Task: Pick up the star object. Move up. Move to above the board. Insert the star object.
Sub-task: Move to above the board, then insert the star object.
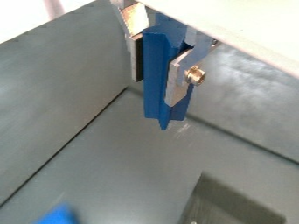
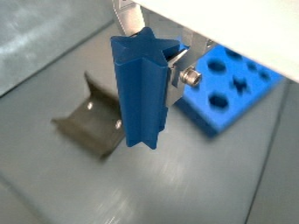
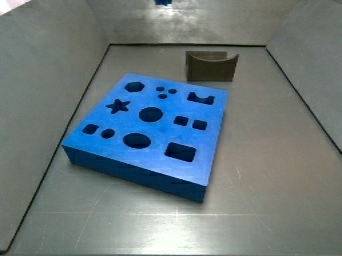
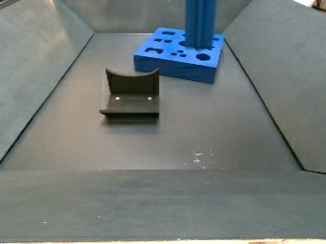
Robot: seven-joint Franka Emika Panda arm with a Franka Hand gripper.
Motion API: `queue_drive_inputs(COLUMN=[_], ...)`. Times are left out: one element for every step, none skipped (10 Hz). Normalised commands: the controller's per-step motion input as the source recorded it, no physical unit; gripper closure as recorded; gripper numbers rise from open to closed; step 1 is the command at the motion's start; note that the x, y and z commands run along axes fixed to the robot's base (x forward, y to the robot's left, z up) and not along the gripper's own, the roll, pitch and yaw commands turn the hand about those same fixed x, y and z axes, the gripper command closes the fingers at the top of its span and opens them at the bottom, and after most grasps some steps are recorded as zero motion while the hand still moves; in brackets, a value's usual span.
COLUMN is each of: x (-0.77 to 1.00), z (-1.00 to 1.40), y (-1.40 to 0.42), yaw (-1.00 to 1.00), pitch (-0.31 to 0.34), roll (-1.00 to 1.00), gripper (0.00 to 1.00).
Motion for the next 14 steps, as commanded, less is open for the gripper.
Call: queue_drive_inputs(x=[0.05, 0.06, 0.06, 0.06, 0.06, 0.07, 0.07, 0.07, 0.08, 0.11, 0.12, 0.11, 0.09, 0.00], z=[0.33, 0.33, 0.33, 0.34, 0.34, 0.35, 0.35, 0.35, 0.36, 0.36, 0.29, 0.23, 0.12, -0.06], y=[-1.00, -1.00, -1.00, -1.00, -1.00, -1.00, -1.00, -1.00, -1.00, -1.00, -0.81, -0.62, -0.33, 0.00], yaw=[0.53, 0.33, 0.16, 0.09, 0.05, 0.02, 0.02, 0.01, 0.01, 0.01, 0.01, 0.01, 0.01, 0.00], pitch=[-0.039, -0.031, -0.003, 0.020, 0.038, 0.045, 0.047, 0.049, 0.060, 0.085, 0.105, 0.115, 0.120, 0.000], roll=[-0.05, -0.06, -0.01, 0.00, 0.00, 0.00, 0.01, 0.00, 0.00, 0.01, 0.00, 0.01, 0.01, -0.16], gripper=[1.00, 1.00, 1.00, 1.00, 1.00, 1.00, 1.00, 1.00, 1.00, 1.00, 1.00, 1.00, 1.00, 1.00])
